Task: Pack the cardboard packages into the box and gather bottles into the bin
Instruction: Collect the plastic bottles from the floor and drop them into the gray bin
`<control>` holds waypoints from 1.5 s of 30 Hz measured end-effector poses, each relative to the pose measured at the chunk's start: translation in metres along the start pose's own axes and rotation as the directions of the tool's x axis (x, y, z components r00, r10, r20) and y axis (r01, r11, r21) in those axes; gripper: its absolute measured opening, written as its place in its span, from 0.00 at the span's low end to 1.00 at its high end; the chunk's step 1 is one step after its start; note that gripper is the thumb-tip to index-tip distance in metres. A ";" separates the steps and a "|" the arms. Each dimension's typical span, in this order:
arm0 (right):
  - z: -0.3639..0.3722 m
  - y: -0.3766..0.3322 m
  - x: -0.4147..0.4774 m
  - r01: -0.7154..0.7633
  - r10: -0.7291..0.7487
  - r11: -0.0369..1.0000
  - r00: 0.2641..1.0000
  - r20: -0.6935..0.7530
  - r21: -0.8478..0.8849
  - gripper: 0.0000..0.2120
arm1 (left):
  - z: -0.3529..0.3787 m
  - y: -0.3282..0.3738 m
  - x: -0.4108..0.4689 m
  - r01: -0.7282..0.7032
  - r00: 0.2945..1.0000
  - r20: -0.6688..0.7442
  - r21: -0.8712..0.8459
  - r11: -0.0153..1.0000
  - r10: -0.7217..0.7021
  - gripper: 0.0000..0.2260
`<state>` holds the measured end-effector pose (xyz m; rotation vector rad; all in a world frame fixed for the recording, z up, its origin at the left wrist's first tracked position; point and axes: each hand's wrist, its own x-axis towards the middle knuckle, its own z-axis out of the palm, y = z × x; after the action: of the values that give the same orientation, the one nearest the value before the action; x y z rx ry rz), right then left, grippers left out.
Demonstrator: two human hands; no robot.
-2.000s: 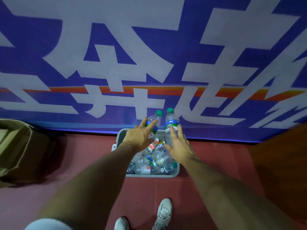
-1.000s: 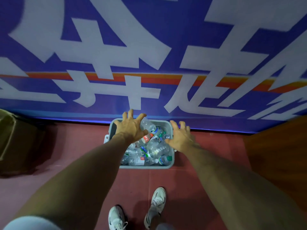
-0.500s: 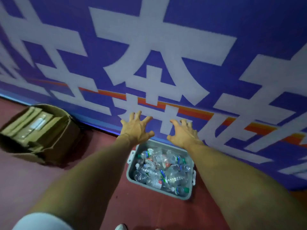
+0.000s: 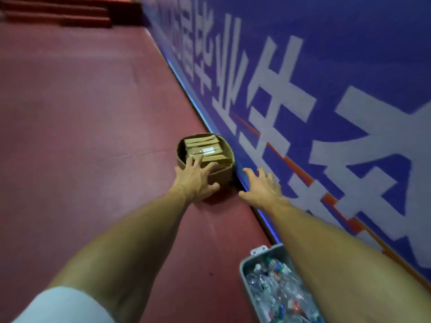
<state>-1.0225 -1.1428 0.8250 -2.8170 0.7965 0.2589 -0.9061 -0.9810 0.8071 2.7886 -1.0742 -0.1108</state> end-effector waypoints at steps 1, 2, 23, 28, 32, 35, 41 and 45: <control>0.000 -0.033 0.003 0.066 -0.066 0.998 0.998 0.004 -0.006 0.35 | -0.008 -0.029 -0.014 0.065 0.998 -0.009 -0.002 0.998 -0.065 0.30; 0.001 -0.066 0.004 0.130 -0.130 0.991 0.992 0.009 -0.012 0.35 | -0.014 -0.058 -0.028 0.128 0.992 -0.014 -0.003 0.992 -0.128 0.31; 0.138 -0.765 -0.160 0.866 -0.853 0.501 0.491 0.176 0.013 0.33 | -0.112 -0.589 -0.489 0.900 0.425 -0.105 -0.055 0.432 -0.899 0.31; 0.173 -0.888 -0.187 0.941 -0.916 0.338 0.331 0.227 -0.007 0.34 | -0.114 -0.669 -0.557 0.964 0.236 -0.111 -0.101 0.247 -0.965 0.30; 0.198 -0.982 -0.191 0.977 -0.939 0.215 0.209 0.271 -0.010 0.35 | -0.122 -0.735 -0.588 0.984 0.095 -0.096 -0.140 0.108 -0.991 0.30; 0.207 -1.057 -0.194 0.995 -0.954 0.098 0.091 0.284 0.010 0.35 | -0.131 -0.782 -0.600 0.987 -0.022 -0.073 -0.159 -0.010 -0.997 0.31; 0.219 -1.176 -0.206 0.995 -0.932 -0.085 -0.096 0.351 0.049 0.36 | -0.148 -0.855 -0.628 0.965 -0.196 -0.046 -0.187 -0.184 -0.980 0.30; 0.252 -1.229 -0.211 0.987 -0.902 -0.155 -0.162 0.400 0.050 0.35 | -0.140 -0.907 -0.647 0.947 -0.271 -0.012 -0.183 -0.264 -0.963 0.31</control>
<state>-0.5743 0.0478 0.8080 -2.4713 -1.7474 0.4965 -0.7691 0.1338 0.8033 2.5041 1.5748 -0.0862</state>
